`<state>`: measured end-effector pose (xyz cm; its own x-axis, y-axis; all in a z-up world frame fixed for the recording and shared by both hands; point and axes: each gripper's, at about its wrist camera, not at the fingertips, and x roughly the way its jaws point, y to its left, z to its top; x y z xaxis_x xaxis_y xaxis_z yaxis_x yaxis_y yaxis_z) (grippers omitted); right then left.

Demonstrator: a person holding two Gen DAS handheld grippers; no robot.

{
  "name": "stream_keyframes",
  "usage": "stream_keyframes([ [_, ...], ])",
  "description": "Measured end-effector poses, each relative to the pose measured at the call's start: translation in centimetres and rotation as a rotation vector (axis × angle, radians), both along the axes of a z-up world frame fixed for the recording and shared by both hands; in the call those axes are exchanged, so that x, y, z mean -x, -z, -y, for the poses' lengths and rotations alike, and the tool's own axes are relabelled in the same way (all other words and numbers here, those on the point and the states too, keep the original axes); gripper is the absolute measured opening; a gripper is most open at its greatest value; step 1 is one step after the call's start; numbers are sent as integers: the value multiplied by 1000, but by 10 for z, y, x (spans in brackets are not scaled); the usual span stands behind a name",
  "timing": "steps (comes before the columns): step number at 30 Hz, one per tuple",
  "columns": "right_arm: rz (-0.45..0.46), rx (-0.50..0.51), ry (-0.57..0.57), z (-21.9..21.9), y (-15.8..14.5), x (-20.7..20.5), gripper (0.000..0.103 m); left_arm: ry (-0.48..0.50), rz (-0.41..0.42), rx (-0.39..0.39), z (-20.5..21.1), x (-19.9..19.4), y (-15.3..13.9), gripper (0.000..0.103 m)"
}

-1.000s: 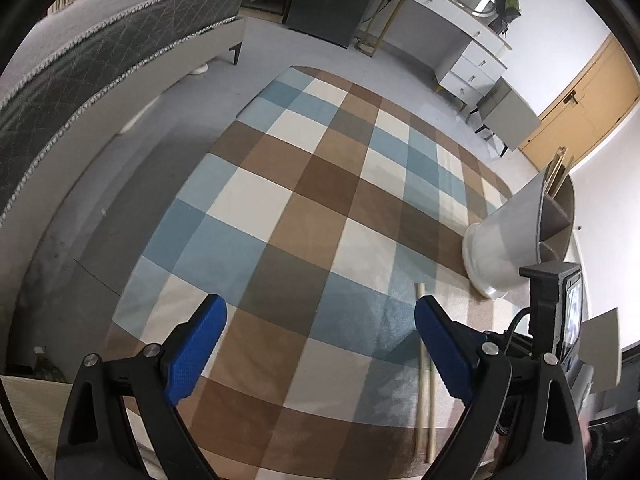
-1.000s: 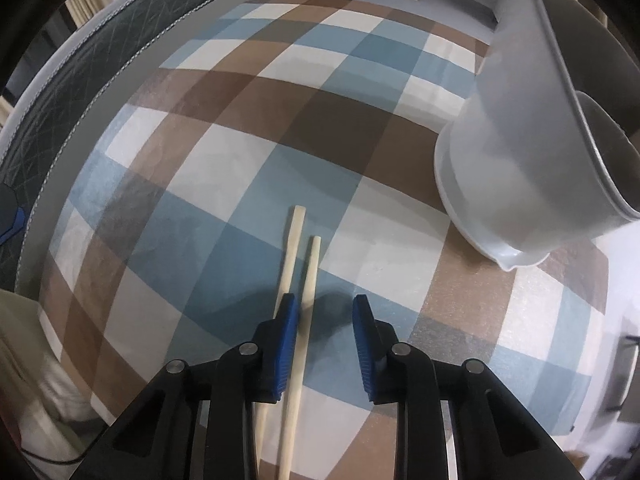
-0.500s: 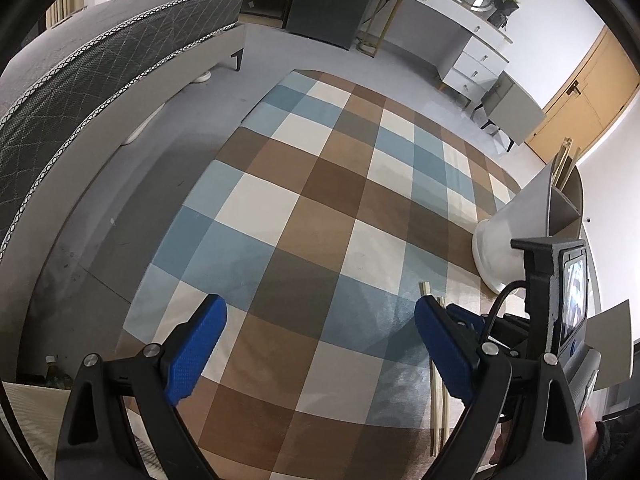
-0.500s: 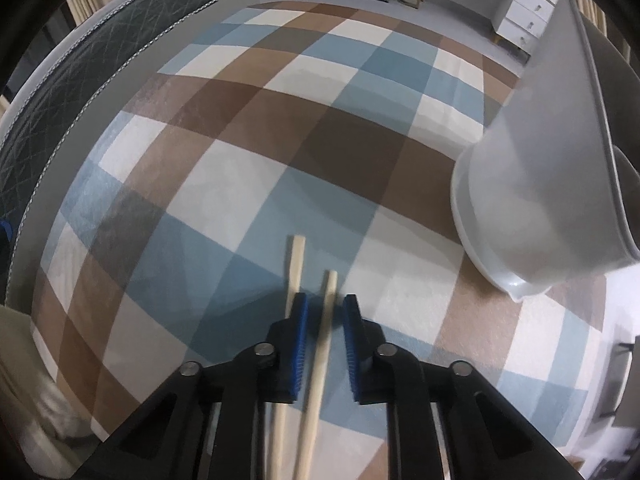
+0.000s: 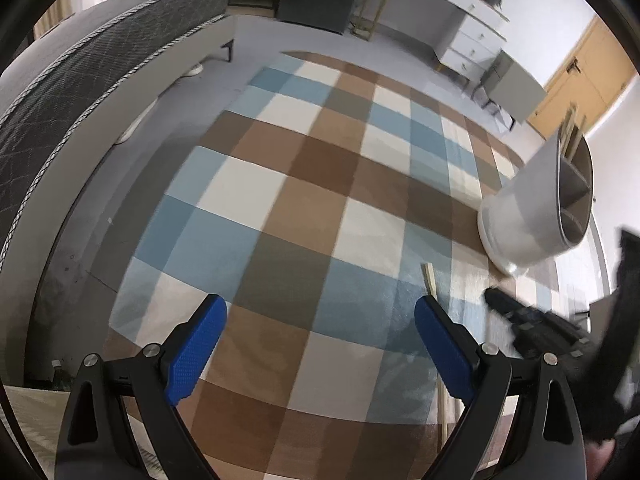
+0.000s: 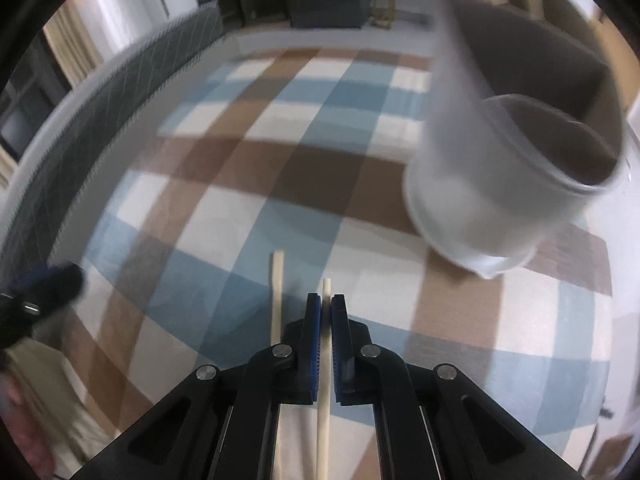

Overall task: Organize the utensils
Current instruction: 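Lower the left gripper and grasp the last chopstick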

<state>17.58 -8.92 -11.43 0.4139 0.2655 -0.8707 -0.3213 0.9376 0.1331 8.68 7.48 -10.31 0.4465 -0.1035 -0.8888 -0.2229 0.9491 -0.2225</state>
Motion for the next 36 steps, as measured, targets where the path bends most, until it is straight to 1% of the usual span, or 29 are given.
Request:
stream_keyframes([
  [2,25,-37,26,13,-11,3,4,42,-33,20,7,-3,6,92],
  [6,59,-147,89,47,-30,12,4,94,-75,15,22,-7,16,92],
  [10,78,-257,168,77,-42,16,4,101,-119,26,29,-11,24,92],
  [15,128,-356,228,107,-55,24,4,132,-158,-13,47,-23,32,92],
  [17,133,-374,239,113,-56,25,4,143,-156,-35,55,-30,32,92],
  [20,171,-378,236,119,-64,31,4,151,-163,-80,66,-44,33,92],
  [24,197,-383,226,120,-68,36,4,133,-202,-91,75,-65,40,91],
  [26,200,-402,232,124,-69,38,4,132,-210,-103,80,-74,43,87],
  [27,202,-407,235,126,-69,38,4,137,-224,-116,84,-77,45,83],
  [28,205,-412,238,128,-69,38,4,142,-236,-125,87,-80,47,76],
  [30,207,-424,241,132,-71,38,4,151,-267,-129,93,-84,53,72],
  [31,213,-428,243,133,-73,39,4,151,-283,-161,97,-86,54,71],
  [32,214,-432,243,135,-75,39,4,152,-291,-172,100,-86,54,69],
  [33,218,-441,241,136,-76,40,4,152,-292,-158,103,-86,53,65],
  [34,225,-443,239,136,-77,40,4,151,-293,-162,105,-87,53,57],
  [35,230,-442,233,136,-78,41,4,153,-290,-171,108,-86,52,52],
  [36,230,-442,230,136,-79,41,4,152,-291,-168,110,-86,51,44],
])
